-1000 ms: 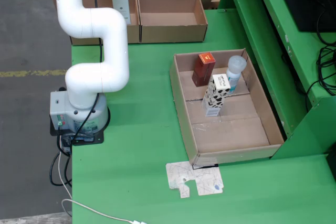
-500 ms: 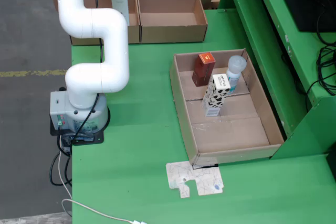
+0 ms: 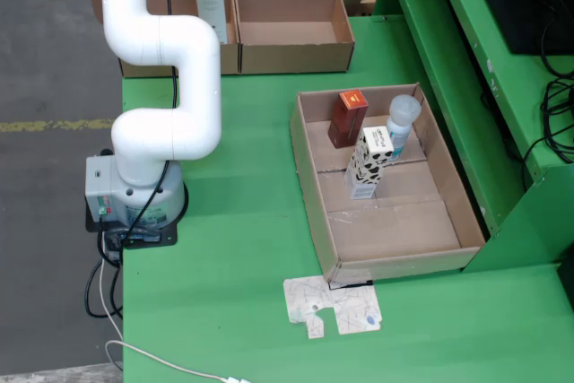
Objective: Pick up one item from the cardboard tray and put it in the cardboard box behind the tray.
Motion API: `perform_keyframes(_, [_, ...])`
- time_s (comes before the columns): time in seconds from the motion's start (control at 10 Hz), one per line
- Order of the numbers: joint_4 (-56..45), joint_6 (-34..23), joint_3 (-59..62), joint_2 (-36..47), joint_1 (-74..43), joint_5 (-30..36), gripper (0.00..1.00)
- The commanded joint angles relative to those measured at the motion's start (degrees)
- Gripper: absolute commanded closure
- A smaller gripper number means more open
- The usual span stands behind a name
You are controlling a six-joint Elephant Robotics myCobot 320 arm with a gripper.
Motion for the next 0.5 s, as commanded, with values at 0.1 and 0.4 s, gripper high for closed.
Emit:
perform_keyframes(0.1, [1.42,-2.41,1.49,0.47,-2.02,-1.20,1.00])
perform_keyframes(0.4, [1.82,-3.31,1.49,-0.24,-3.18,-1.95,1.00])
